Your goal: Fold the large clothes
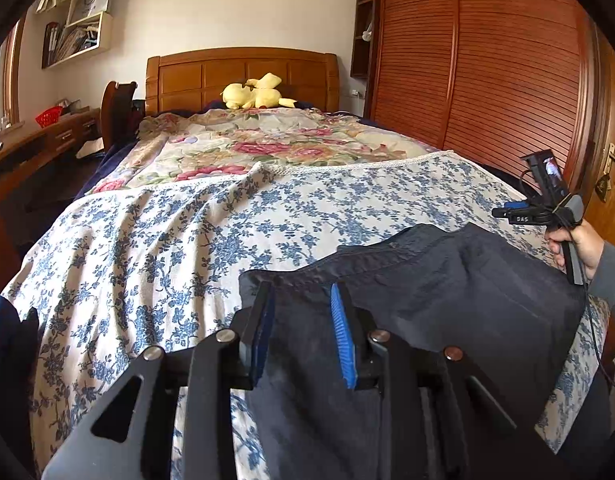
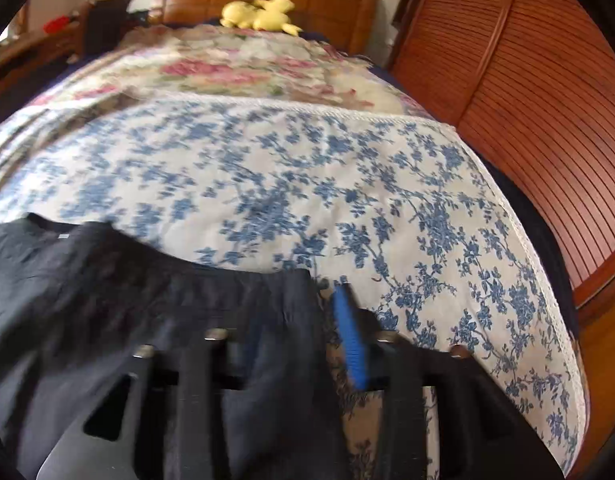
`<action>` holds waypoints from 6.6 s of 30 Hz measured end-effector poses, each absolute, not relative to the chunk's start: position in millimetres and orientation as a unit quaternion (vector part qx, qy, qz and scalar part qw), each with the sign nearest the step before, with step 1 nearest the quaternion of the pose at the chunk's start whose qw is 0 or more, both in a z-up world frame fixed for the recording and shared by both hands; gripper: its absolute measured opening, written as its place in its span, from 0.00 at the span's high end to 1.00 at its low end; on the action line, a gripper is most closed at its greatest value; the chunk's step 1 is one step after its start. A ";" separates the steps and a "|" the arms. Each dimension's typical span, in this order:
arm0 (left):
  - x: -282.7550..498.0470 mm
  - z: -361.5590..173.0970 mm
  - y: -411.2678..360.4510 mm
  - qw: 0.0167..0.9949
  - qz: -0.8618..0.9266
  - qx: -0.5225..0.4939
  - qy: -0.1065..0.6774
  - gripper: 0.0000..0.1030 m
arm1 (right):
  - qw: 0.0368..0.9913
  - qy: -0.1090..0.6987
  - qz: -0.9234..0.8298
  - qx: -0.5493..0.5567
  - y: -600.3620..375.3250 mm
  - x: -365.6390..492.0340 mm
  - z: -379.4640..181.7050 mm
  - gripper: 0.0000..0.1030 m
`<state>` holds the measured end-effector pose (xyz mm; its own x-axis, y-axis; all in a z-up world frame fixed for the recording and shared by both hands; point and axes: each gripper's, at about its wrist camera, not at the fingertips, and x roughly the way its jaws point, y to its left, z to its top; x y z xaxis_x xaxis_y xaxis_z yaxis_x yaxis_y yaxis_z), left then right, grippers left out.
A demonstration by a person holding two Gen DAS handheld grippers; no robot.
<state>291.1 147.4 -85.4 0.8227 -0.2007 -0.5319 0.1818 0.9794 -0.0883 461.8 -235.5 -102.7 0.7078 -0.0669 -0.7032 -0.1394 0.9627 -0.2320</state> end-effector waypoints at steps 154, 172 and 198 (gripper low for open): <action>182.3 -60.2 65.7 0.952 -0.094 0.000 0.290 0.64 | 0.860 0.346 0.375 -0.014 -134.0 268.7 -117.2 0.66; 216.0 -96.2 46.6 0.930 -0.072 0.002 0.360 0.63 | 0.859 0.350 0.372 -0.035 -131.0 260.8 -118.0 0.66; 170.7 -44.5 51.5 0.962 -0.005 0.071 0.265 0.96 | 0.865 0.312 0.390 -0.047 -118.0 248.2 -93.5 0.72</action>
<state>170.7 51.5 -44.5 0.8590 0.0287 -0.5111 0.0465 0.9899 0.1338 248.2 -118.0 -93.5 0.5009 0.6459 -0.5761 -0.7045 0.6909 0.1621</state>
